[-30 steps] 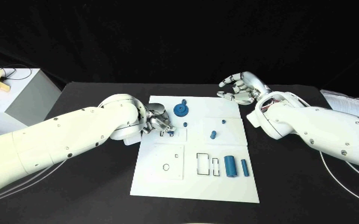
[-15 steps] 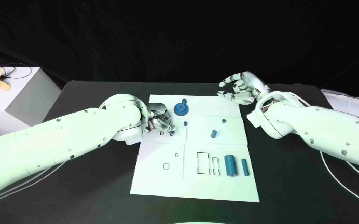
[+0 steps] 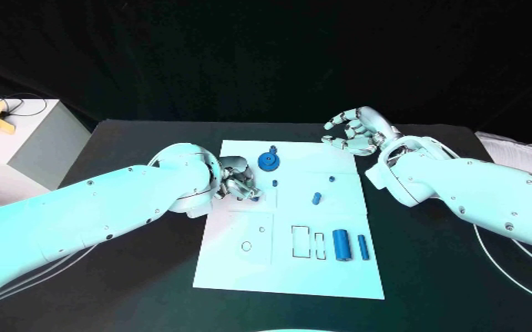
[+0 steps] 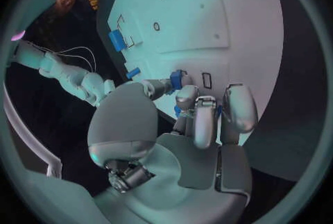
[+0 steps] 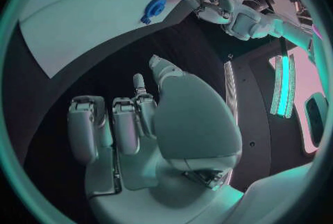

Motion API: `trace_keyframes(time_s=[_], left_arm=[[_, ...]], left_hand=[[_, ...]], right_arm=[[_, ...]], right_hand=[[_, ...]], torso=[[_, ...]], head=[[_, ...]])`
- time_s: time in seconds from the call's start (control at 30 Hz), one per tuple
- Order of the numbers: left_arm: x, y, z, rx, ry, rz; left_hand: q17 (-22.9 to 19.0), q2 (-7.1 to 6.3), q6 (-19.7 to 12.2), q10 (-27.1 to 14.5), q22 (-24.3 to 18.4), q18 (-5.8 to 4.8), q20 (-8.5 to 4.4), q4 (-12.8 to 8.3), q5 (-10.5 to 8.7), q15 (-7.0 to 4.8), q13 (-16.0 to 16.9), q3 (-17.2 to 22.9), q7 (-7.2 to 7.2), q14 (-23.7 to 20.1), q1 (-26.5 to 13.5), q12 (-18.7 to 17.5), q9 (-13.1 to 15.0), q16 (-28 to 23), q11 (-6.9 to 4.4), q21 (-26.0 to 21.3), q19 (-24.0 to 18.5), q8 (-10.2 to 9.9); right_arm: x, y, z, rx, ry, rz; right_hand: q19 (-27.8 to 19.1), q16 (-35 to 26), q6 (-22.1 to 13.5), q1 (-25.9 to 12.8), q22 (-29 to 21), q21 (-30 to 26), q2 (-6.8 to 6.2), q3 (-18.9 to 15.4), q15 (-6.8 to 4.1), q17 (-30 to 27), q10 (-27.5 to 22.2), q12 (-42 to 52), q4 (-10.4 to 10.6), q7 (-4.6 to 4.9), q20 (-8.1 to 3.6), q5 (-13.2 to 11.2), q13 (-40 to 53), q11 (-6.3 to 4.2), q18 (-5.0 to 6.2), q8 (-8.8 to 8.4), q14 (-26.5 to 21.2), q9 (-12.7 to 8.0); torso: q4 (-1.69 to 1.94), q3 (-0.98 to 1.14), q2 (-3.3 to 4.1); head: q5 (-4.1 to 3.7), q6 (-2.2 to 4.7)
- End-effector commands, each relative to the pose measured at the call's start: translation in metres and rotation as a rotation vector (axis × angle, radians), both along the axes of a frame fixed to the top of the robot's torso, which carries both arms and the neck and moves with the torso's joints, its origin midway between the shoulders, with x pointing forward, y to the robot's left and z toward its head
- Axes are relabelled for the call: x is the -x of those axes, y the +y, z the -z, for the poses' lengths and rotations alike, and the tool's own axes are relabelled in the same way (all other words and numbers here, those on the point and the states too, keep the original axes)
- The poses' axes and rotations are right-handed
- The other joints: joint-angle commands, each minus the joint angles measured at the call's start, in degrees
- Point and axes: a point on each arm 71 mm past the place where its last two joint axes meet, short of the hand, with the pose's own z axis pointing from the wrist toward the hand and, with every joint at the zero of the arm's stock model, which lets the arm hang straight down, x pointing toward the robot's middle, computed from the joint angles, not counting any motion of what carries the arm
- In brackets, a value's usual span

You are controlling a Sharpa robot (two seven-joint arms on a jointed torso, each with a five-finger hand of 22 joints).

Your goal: Assemble the parts on the task board

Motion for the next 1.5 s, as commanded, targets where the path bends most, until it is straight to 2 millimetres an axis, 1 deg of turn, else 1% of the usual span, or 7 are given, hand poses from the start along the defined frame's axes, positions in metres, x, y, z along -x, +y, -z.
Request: trace_keyframes(time_s=[0.03, 0.2, 0.57, 0.83, 1.0, 1.3, 1.5], left_arm=[[0.0001, 0.0012, 0.0027, -0.013, -0.007, 0.003], [-0.0001, 0.0025, 0.0033, -0.016, -0.006, 0.002], [0.0014, 0.0036, 0.0022, -0.014, -0.019, -0.001], [0.0052, 0.0022, 0.0008, 0.017, -0.024, -0.011], [0.0044, 0.0039, -0.0003, 0.041, -0.04, -0.037], [0.0045, 0.0059, -0.0026, 0.066, -0.071, -0.06], [0.0057, 0.0071, -0.0042, 0.068, -0.09, -0.062]], left_hand=[[12.8, 0.18, 1.4, 0.5, 0.0, -0.36, 0.0, -11.3, 0.36, -0.4, 0.1, 11.8, -0.89, 5.1, 0.1, 0.2, 3.9, 0.3, 0.06, 0.4, 0.3, 0.2], [12.8, 0.15, 1.4, 0.5, 0.1, -0.36, -0.02, -11.4, 0.47, -0.42, 0.0, 11.8, -0.91, 5.1, 0.1, 0.2, 4.0, 0.3, 0.04, 0.4, 0.3, 0.2], [13.0, -0.01, 1.6, 0.7, 0.3, -0.4, -0.08, -11.6, 0.82, -0.49, 0.2, 12.0, -0.98, 5.2, 0.1, 0.3, 4.0, 0.4, -0.03, 0.5, 0.5, 0.1], [13.1, -0.11, 1.7, 0.9, 0.5, -0.45, -0.12, -11.6, 1.0, -0.53, 0.4, 12.2, -1.02, 5.2, 0.0, 0.4, 4.1, 0.4, -0.07, 0.6, 0.6, 0.1], [13.4, -0.24, 1.9, 1.3, 0.8, -0.5, -0.18, -11.7, 1.2, -0.59, 0.9, 12.3, -1.08, 5.4, -0.1, 0.6, 4.1, 0.6, -0.14, 0.7, 0.8, 0.1], [13.6, -0.37, 2.1, 1.6, 1.3, -0.58, -0.24, -11.8, 1.29, -0.66, 1.2, 12.5, -1.16, 5.4, -0.1, 0.8, 4.2, 0.7, -0.21, 0.8, 1.1, 0.1], [13.7, -0.39, 2.2, 1.8, 1.4, -0.6, -0.26, -11.8, 1.3, -0.68, 1.3, 12.6, -1.18, 5.4, -0.1, 0.8, 4.2, 0.8, -0.24, 0.9, 1.1, 0.1]], right_arm=[[0.0005, 0.0013, 0.0003, 0.004, 0.001, -0.015], [0.0008, 0.0018, 0.0003, 0.003, 0.002, -0.017], [0.001, 0.0015, 0.0004, 0.003, 0.002, -0.017], [0.0011, 0.0011, 0.0008, 0.003, 0.003, -0.016], [0.0012, 0.0012, 0.0012, 0.003, 0.004, -0.016], [0.0014, 0.0003, 0.002, 0.004, 0.006, -0.014], [0.0013, -0.0003, 0.0023, 0.005, 0.007, -0.013]], right_hand=[[4.0, -0.3, -0.4, -0.4, 11.2, -0.3, -0.2, 0.3, 0.22, 11.7, -0.4, -0.3, 0.1, 0.11, 0.19, 0.2, 7.6, 0.06, 0.44, -0.11, 5.3, -0.1], [4.0, -0.3, -0.4, -0.4, 11.2, -0.3, -0.2, 0.3, 0.22, 11.7, -0.4, -0.3, 0.1, 0.11, 0.19, 0.2, 7.6, 0.06, 0.44, -0.11, 5.3, -0.1], [4.0, -0.3, -0.4, -0.4, 11.2, -0.3, -0.2, 0.3, 0.22, 11.7, -0.4, -0.3, 0.1, 0.11, 0.19, 0.2, 7.6, 0.06, 0.44, -0.11, 5.3, -0.1], [4.0, -0.3, -0.4, -0.5, 11.2, -0.4, -0.2, 0.4, 0.22, 11.7, -0.3, -0.3, 0.1, 0.11, 0.2, 0.2, 7.6, 0.07, 0.46, -0.11, 5.3, -0.1], [3.9, -0.3, -0.4, -0.6, 11.2, -0.4, -0.2, 0.4, 0.22, 11.7, -0.3, -0.3, 0.1, 0.11, 0.2, 0.2, 7.6, 0.07, 0.46, -0.1, 5.3, -0.1], [3.9, -0.3, -0.4, -0.6, 11.2, -0.4, -0.2, 0.4, 0.22, 11.7, -0.3, -0.3, 0.1, 0.11, 0.2, 0.2, 7.6, 0.07, 0.46, -0.1, 5.3, -0.1], [3.9, -0.3, -0.4, -0.6, 11.2, -0.4, -0.2, 0.4, 0.22, 11.7, -0.3, -0.3, 0.1, 0.11, 0.2, 0.2, 7.6, 0.07, 0.46, -0.1, 5.3, -0.1]], torso=[[0.02, 0.02, 0.07], [0.03, 0.02, 0.03], [0.02, -0.01, 0.11], [0.04, -0.01, 0.1], [0.04, 0.03, 0.03], [0.0, 0.02, 0.11], [0.03, 0.02, 0.12]], head=[[-0.02, -0.1], [0.03, -0.2], [-0.03, -0.14], [-0.04, -0.18], [-0.02, -0.21], [-0.03, -0.15], [-0.09, -0.32]])
